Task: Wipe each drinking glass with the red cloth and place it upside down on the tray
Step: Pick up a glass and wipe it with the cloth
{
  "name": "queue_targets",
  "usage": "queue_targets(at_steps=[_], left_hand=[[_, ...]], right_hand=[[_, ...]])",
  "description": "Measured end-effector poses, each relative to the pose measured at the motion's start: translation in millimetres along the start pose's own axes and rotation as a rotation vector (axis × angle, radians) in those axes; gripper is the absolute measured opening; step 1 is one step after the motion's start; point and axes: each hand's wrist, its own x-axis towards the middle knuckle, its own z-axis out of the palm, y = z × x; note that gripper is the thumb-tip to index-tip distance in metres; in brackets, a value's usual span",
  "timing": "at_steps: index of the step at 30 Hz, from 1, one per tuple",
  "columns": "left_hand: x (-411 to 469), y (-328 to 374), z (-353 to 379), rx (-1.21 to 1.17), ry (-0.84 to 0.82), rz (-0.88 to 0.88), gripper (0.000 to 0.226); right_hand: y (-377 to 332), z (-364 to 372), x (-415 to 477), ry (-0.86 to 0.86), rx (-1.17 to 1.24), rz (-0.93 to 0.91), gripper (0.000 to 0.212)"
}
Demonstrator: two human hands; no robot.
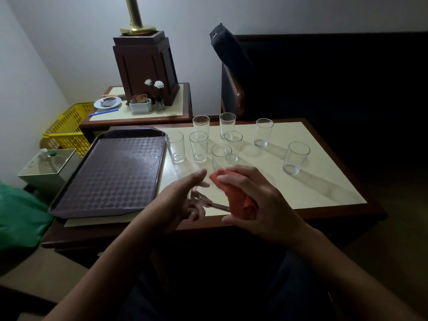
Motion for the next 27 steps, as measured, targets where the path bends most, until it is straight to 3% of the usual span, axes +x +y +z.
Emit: queue_targets(at_steps=[2, 5, 7, 11, 13, 16, 20, 22, 27], left_hand=[[-2, 1, 3, 0.036, -0.013, -0.074, 0.059], [-4, -6, 4, -0.037, -0.105, 0.059, 0.050], [-6, -8, 0, -0.033, -0.132, 0.185, 0.046], [-14, -3, -4, 0.099, -0.089, 0.203, 0.036], [-18, -2, -3, 0.107, -0.037, 0.143, 0.043], [-21, -7, -1, 0.026, 0.049, 0.032, 0.066], [-24, -11, -2, -0.091, -0.065, 0.130, 0.048], [-28, -13, -7, -0.070, -0.128, 0.180, 0.053], [-37, -7, -11, 0.105, -0.066, 0.154, 0.054]], right_hand=[[6, 2, -1, 0.016, 0.063, 0.017, 0.085], [-3, 4, 3, 0.048, 0.689, 0.314, 0.063], [-5, 2, 4, 0.024, 0.927, 0.457, 0.055], [-13, 1, 0, -0.060, 0.549, 0.272, 0.075], [-14, 6, -3, -0.054, 0.408, 0.198, 0.082], [-17, 7, 4, -0.023, 0.636, 0.272, 0.080], [-20, 6, 14, -0.047, 0.908, 0.517, 0.058], [-19, 6, 15, -0.054, 0.982, 0.600, 0.051], [-24, -2, 5, -0.101, 0.652, 0.362, 0.077]])
